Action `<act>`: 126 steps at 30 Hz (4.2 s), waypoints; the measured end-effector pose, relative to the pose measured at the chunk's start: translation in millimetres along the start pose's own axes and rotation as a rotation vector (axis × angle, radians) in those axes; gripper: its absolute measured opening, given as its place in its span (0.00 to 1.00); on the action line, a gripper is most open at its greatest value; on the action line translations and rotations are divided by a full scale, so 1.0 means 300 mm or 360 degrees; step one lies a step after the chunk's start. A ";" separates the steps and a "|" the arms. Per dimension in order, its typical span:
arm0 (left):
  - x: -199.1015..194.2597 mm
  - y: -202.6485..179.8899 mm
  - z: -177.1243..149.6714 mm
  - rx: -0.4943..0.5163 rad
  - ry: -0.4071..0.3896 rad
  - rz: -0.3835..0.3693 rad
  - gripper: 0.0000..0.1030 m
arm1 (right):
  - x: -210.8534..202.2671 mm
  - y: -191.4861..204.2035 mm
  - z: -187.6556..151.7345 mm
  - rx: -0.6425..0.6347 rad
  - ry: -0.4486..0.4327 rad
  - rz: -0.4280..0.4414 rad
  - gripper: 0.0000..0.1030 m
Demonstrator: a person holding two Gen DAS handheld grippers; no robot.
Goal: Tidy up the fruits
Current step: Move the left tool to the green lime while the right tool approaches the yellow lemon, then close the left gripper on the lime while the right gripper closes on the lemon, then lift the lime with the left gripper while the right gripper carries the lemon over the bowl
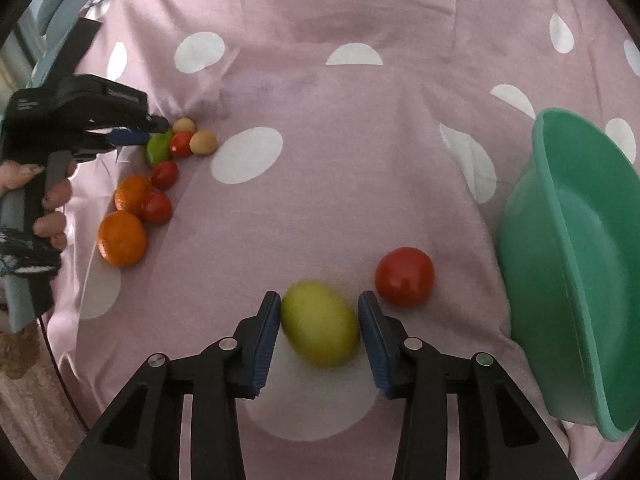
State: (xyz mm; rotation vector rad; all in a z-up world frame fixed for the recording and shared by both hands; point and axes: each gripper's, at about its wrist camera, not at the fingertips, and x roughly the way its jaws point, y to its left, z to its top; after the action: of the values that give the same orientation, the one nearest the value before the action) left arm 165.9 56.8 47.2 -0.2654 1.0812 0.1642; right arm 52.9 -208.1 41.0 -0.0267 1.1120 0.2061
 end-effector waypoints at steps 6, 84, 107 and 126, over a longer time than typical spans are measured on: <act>0.030 -0.052 -0.007 0.0037 -0.0034 0.0109 0.28 | 0.004 0.009 0.004 -0.0014 -0.0002 0.0003 0.42; -0.252 0.012 -0.346 -0.0225 -0.0180 -0.0166 0.32 | 0.125 0.314 0.118 0.0001 0.0006 0.0337 0.47; -0.318 -0.155 -0.364 -0.0008 -0.0238 -0.0296 0.32 | -0.056 0.094 0.109 0.0253 -0.0291 0.0211 0.38; -0.379 -0.629 -0.490 0.0600 -0.0246 -0.0594 0.32 | -0.374 -0.376 -0.048 0.0726 -0.0666 -0.0260 0.38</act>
State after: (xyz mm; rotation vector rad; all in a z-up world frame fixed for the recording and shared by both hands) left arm 37.9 -166.8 107.9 -0.1084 0.8715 -0.3460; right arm 12.6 -337.6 125.5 0.3187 0.7135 -0.1865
